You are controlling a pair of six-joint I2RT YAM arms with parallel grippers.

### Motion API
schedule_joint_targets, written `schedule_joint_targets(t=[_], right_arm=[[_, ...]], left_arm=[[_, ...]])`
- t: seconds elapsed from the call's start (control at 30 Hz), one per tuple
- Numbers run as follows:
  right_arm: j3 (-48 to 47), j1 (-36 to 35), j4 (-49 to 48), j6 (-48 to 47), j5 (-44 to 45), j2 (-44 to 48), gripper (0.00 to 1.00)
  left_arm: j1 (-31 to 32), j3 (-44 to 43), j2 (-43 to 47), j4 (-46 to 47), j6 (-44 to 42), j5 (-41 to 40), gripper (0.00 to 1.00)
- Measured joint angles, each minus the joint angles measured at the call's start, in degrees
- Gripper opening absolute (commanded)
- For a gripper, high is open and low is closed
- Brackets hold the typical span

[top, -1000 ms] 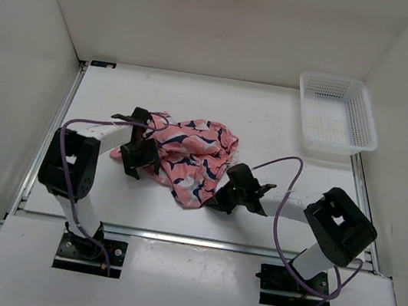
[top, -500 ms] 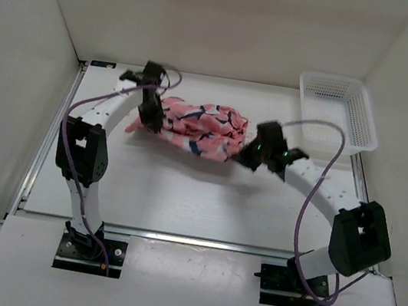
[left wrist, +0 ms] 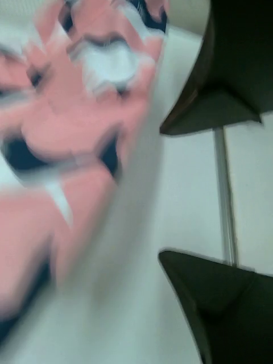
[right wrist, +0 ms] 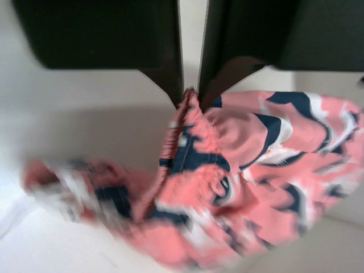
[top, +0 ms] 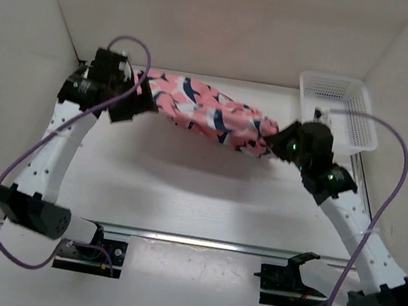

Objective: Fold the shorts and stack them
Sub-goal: Flatten the shorts out

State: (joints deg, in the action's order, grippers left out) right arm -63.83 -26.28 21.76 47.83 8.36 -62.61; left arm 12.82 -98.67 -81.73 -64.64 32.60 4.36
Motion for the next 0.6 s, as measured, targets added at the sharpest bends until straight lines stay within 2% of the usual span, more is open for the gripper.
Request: schedule_joint_targets(t=[0.1,0.13,0.27,0.33,0.47,0.6], right_arm=[[15.17,2.32,5.2,0.24,2.01,5.84,0.45],[18.45,3.74,7.43,0.24,1.97,6.1,0.45],[22.45,8.28,14.99,0.44,2.23,7.72,0.47],[22.45,8.81,16.24,0.94,2.08,11.37,0.47],[23.76,10.49,17.33,2.21,0.35,18.78,0.47],[29.81,12.41,17.94,5.18,-4.81,22.64,0.5]], left_arm=[[-1.31,18.8,6.51,0.33,0.11,-0.2,0.99],[-1.84,23.06,6.36,-0.13,0.04,-0.24,0.92],[-3.48,28.89,2.23,0.13,0.2,-1.46,0.7],[-3.69,28.92,2.62,0.87,0.48,-2.45,0.68],[-3.61,28.59,2.4,3.89,0.79,-2.56,0.89],[-2.14,25.62,-6.43,6.88,1.9,-2.23,1.0]])
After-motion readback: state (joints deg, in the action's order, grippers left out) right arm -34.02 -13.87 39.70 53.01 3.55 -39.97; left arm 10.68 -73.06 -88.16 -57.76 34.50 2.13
